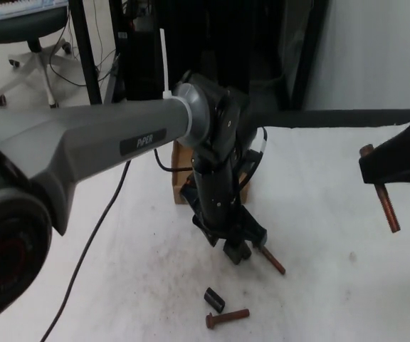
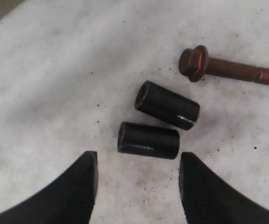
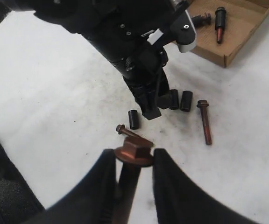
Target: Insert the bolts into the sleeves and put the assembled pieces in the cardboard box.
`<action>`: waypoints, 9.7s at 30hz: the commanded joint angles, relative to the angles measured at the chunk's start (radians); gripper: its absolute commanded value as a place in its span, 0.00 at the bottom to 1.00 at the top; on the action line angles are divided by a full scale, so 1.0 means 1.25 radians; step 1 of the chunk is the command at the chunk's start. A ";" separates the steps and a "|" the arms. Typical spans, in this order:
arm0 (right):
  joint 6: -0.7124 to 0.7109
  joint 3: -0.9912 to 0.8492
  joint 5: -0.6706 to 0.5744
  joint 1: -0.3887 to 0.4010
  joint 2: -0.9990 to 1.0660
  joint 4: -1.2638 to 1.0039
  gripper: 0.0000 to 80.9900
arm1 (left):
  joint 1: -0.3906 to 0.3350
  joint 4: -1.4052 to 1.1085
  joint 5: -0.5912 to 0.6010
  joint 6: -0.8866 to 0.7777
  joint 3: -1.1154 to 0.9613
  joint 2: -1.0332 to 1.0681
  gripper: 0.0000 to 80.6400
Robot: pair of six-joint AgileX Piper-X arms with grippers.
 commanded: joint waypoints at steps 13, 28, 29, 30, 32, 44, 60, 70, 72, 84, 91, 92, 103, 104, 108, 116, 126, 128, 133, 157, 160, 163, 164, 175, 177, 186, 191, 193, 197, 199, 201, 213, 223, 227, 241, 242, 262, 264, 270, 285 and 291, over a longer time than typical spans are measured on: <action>0.031 -0.002 -0.022 -0.003 -0.022 -0.068 0.01 | -0.031 -0.012 0.029 0.000 -0.005 0.020 0.62; 0.031 -0.002 -0.022 -0.003 -0.022 -0.062 0.01 | -0.013 -0.014 -0.031 0.018 -0.005 0.020 0.59; 0.031 -0.002 -0.022 -0.003 -0.022 -0.062 0.01 | -0.013 -0.019 -0.031 0.018 -0.005 0.020 0.59; 0.031 -0.002 -0.022 -0.003 -0.022 -0.062 0.01 | -0.013 -0.025 -0.031 0.018 -0.005 0.020 0.59; 0.031 -0.002 -0.022 -0.003 -0.022 -0.062 0.01 | -0.013 -0.036 -0.031 0.018 -0.005 0.020 0.59; 0.031 -0.002 -0.024 -0.003 -0.027 -0.063 0.01 | -0.013 -0.065 -0.031 0.018 -0.005 0.020 0.59; 0.031 -0.002 -0.024 -0.003 -0.027 -0.059 0.01 | -0.013 -0.061 -0.031 0.018 -0.005 0.020 0.59; 0.031 -0.002 -0.024 -0.003 -0.027 -0.059 0.01 | -0.013 0.000 -0.031 -0.005 -0.005 0.069 0.59; 0.031 -0.002 -0.024 -0.003 -0.027 -0.059 0.01 | -0.013 0.000 -0.031 -0.005 -0.005 0.069 0.59; 0.031 -0.002 -0.024 -0.003 -0.027 -0.059 0.01 | -0.013 0.058 -0.040 0.104 -0.007 0.069 0.00; 0.031 -0.002 -0.024 -0.003 -0.027 -0.059 0.01 | -0.013 0.106 -0.155 0.157 -0.009 0.052 0.00; 0.031 -0.002 -0.024 -0.003 -0.027 -0.059 0.01 | -0.013 0.110 -0.202 0.200 -0.010 0.046 0.00; 0.031 -0.002 -0.024 -0.003 -0.027 -0.062 0.01 | -0.016 0.121 -0.375 0.336 -0.006 0.032 0.00; 0.031 -0.002 -0.024 -0.003 -0.027 -0.062 0.01 | -0.016 0.120 -0.364 0.325 -0.006 0.032 0.00; 0.031 -0.002 -0.024 -0.003 -0.027 -0.062 0.01 | -0.007 0.107 -0.201 0.198 -0.006 0.032 0.00; 0.031 -0.002 -0.024 -0.003 -0.027 -0.062 0.01 | -0.005 0.102 -0.144 0.267 -0.005 0.032 0.00; 0.012 -0.002 -0.021 -0.003 -0.027 -0.062 0.01 | -0.036 0.008 -0.097 0.535 -0.005 0.032 0.00; 0.012 -0.002 -0.021 -0.003 -0.027 -0.062 0.01 | -0.037 -0.023 -0.097 0.548 -0.005 0.032 0.00; 0.012 -0.002 -0.021 -0.003 -0.027 -0.062 0.01 | -0.036 -0.043 -0.097 0.548 -0.005 0.032 0.00; 0.012 -0.002 -0.021 -0.003 -0.027 -0.052 0.01 | 0.005 0.002 -0.055 0.364 -0.005 0.032 0.47; 0.012 -0.002 -0.021 -0.003 -0.027 -0.045 0.01 | 0.005 0.010 -0.038 0.328 -0.007 0.032 0.47; 0.012 -0.002 -0.021 -0.003 -0.027 -0.044 0.01 | 0.005 0.028 0.003 0.322 -0.007 0.032 0.48; 0.012 -0.002 -0.021 -0.003 -0.027 -0.044 0.01 | 0.005 0.034 0.013 0.320 -0.007 0.032 0.50; 0.012 -0.002 -0.021 -0.003 -0.027 -0.044 0.01 | 0.005 0.084 0.006 0.154 -0.015 0.032 0.65; 0.012 -0.002 -0.021 -0.003 -0.027 -0.044 0.01 | 0.005 0.084 0.008 0.110 -0.023 0.032 0.65; 0.012 -0.002 -0.021 -0.003 -0.027 -0.044 0.01 | 0.005 0.075 0.042 -0.209 -0.029 0.032 0.65; 0.012 -0.002 -0.023 -0.003 -0.027 -0.045 0.01 | 0.005 0.053 0.047 -0.341 -0.029 0.032 0.65; 0.012 -0.002 -0.023 -0.003 -0.027 -0.045 0.01 | 0.005 0.024 0.047 -0.394 -0.029 0.032 0.65; 0.012 -0.002 -0.023 -0.003 -0.027 -0.045 0.01 | 0.003 -0.051 0.054 -0.480 -0.029 0.032 0.65; 0.012 -0.002 -0.023 -0.003 -0.027 -0.045 0.01 | 0.003 -0.078 0.060 -0.516 -0.029 0.032 0.65; 0.012 -0.002 -0.023 -0.003 -0.027 -0.045 0.01 | 0.003 -0.086 0.060 -0.548 -0.029 0.032 0.65; 0.012 -0.002 -0.023 -0.003 -0.027 -0.045 0.01 | 0.003 -0.007 0.028 -0.520 -0.028 0.032 0.64; 0.012 -0.002 -0.023 -0.003 -0.027 -0.045 0.01 | 0.003 -0.027 0.024 -0.520 -0.008 0.032 0.56; 0.012 -0.002 -0.023 -0.003 -0.027 -0.045 0.01 | 0.003 -0.065 0.024 -0.520 0.016 0.032 0.56; 0.012 -0.002 -0.023 -0.003 -0.027 -0.045 0.01 | 0.003 -0.090 0.030 -0.438 0.050 0.032 0.17; 0.012 -0.002 -0.023 -0.003 -0.027 -0.045 0.01 | 0.003 -0.075 0.030 -0.415 0.050 0.032 0.07; 0.012 -0.002 -0.023 -0.003 -0.027 -0.045 0.01 | -0.013 0.088 -0.250 0.171 0.050 0.023 0.00; 0.012 -0.002 -0.023 -0.003 -0.027 -0.045 0.01 | -0.013 0.074 -0.221 0.210 0.050 0.023 0.00; 0.012 -0.002 -0.023 -0.003 -0.027 -0.045 0.01 | -0.006 0.093 -0.216 0.325 0.050 0.023 0.00; 0.012 -0.002 -0.023 -0.003 -0.027 -0.045 0.01 | 0.021 0.120 -0.129 0.368 0.050 0.023 0.25; 0.012 -0.002 -0.023 -0.003 -0.027 -0.045 0.01 | 0.021 0.142 -0.129 0.340 0.050 0.019 0.29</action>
